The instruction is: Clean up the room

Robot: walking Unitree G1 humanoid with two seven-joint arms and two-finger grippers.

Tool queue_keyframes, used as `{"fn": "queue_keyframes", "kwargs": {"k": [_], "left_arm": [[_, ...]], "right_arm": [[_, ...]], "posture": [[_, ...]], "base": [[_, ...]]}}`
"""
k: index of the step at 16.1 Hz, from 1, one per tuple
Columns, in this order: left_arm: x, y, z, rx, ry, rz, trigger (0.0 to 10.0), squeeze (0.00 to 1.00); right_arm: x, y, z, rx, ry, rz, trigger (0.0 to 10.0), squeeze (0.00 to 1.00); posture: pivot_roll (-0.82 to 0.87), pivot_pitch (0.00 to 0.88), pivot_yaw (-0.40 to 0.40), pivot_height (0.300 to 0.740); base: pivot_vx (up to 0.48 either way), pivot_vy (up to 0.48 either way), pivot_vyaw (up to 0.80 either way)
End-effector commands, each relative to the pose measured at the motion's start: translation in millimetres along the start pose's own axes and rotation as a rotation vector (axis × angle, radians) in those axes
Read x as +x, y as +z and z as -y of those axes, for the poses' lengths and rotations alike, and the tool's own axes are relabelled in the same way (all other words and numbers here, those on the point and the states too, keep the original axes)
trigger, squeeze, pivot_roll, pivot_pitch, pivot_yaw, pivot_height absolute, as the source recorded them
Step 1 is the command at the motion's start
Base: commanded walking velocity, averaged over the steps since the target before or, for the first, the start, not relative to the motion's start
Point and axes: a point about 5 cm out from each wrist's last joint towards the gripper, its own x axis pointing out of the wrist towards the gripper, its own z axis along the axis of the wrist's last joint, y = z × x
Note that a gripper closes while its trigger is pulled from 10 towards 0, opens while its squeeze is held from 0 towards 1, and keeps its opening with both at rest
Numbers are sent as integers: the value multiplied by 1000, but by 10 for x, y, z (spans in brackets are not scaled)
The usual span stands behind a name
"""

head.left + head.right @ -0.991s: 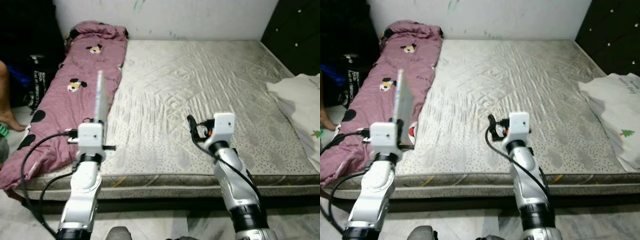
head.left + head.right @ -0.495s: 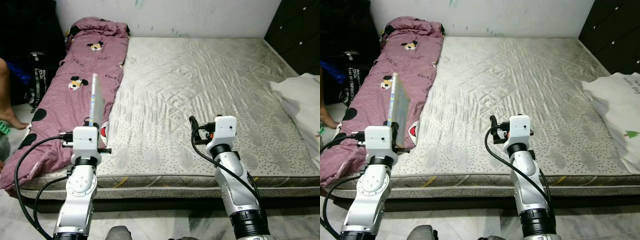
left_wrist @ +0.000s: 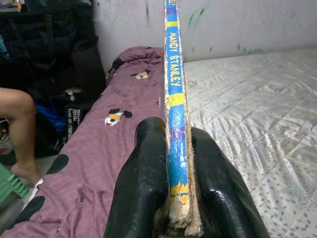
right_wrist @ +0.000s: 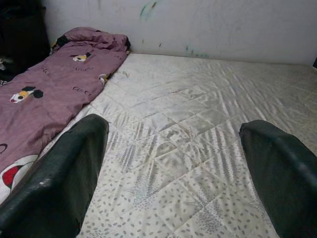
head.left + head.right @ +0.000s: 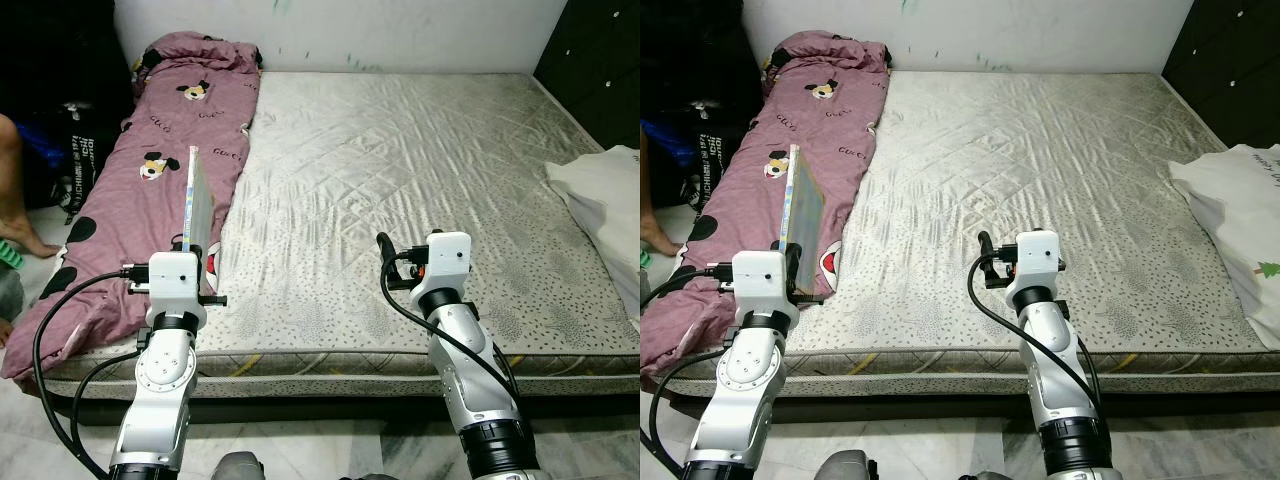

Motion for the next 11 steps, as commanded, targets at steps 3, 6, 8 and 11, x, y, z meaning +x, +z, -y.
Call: {"fn": "queue_keyframes", "kwargs": {"k": [3,6,8,11], "left_arm": [[56,144,-21,-30,-16,76,10000,0],[64,140,-22,-45,-24,74,10000,0],[66,142,-19,-39,-26,78,10000,0],[75,149,40,-12,-36,75,10000,0]], "right_arm": [[31,19,-12,-13,7,7,10000,0],[39,19,-19,-13,9,7,10000,0],[42,19,-24,-14,11,7,10000,0],[55,19,-38,-15,16,9,10000,0]], "posture": [[79,0,-25,740],[82,0,-25,740],[81,0,-25,740],[84,0,-25,740]], "base": [[0,0,0],[0,0,0],[0,0,0],[0,0,0]]}}
